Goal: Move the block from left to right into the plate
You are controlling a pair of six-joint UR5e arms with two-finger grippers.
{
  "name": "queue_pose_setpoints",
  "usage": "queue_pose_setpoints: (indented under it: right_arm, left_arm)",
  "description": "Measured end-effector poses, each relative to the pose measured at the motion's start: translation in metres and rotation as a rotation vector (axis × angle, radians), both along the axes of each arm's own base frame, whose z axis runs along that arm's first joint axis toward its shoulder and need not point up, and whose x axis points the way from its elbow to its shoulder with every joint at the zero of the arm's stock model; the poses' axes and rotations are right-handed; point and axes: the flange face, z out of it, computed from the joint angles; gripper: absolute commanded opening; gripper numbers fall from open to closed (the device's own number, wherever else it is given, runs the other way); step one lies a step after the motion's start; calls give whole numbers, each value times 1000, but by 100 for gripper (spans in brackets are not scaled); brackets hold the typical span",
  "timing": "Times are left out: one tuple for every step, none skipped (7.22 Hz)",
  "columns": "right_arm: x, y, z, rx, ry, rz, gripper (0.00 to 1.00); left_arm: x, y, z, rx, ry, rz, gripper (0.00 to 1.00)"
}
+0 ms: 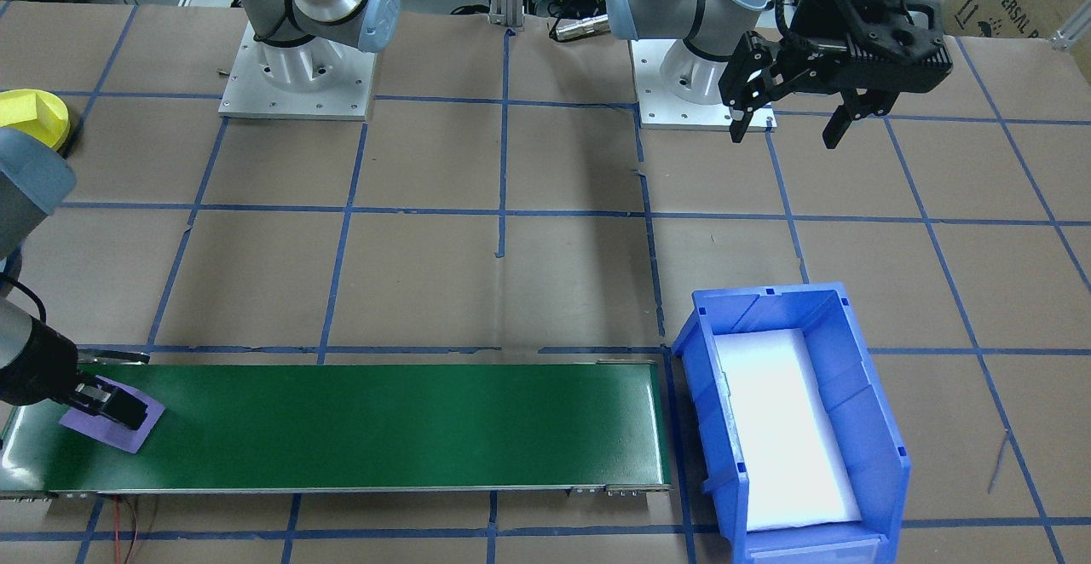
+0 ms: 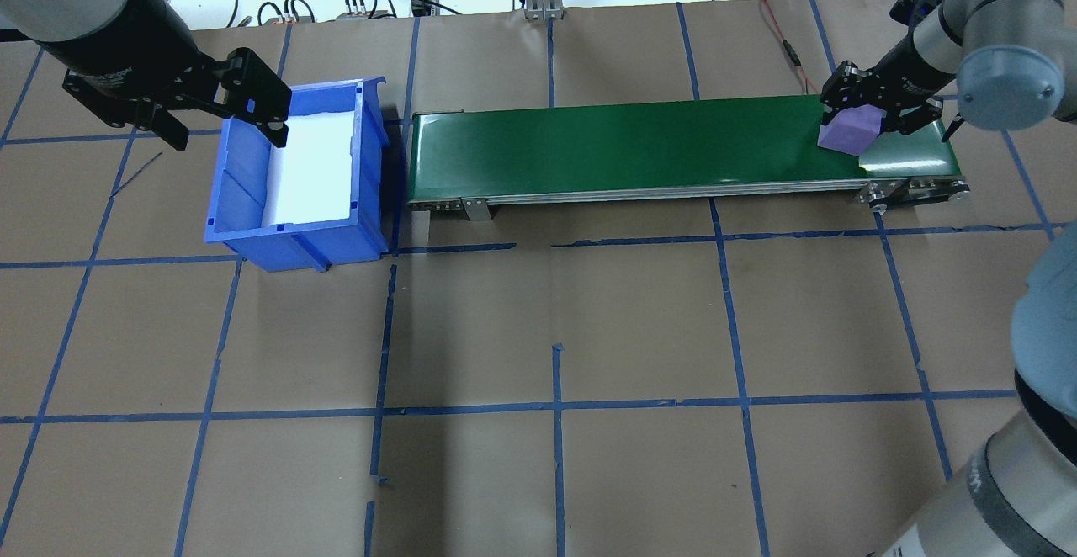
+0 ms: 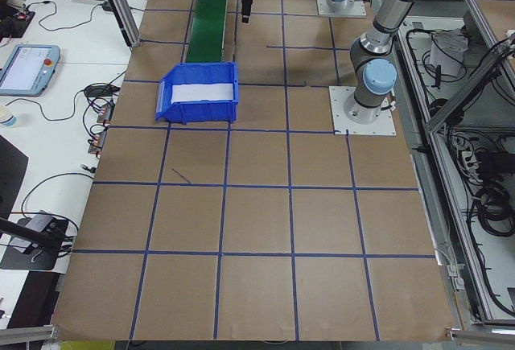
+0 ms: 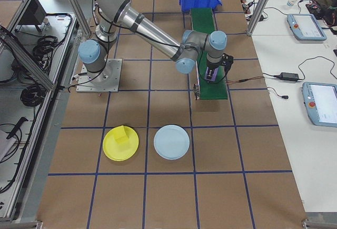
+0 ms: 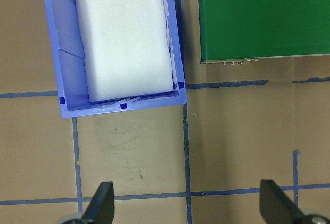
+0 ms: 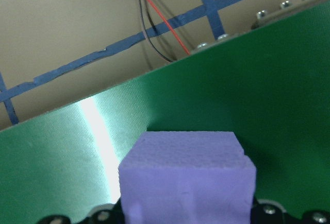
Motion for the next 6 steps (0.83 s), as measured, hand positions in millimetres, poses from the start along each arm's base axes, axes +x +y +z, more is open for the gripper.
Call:
queue_pose_setpoints:
  right_arm:
    - [-11,5,8,-1,62,70,18]
    - [-45,17,13,15,129,155,18]
    - [-99,38,15,42,161,212,18]
    - [-157,68,15,65,170,267,18]
    - [-211,101,13,82,166,311,18]
    - [-261,135,10,92,160,346,19]
  left_arm:
    - [0,0,0,0,0,0,100]
    - [0,0,0,0,-1,0,100]
    - [0,0,0,0,0,0,100]
    - [0,0,0,0,0,0,100]
    - [0,0,0,0,-1,0,100]
    - [0,0,0,0,0,0,100]
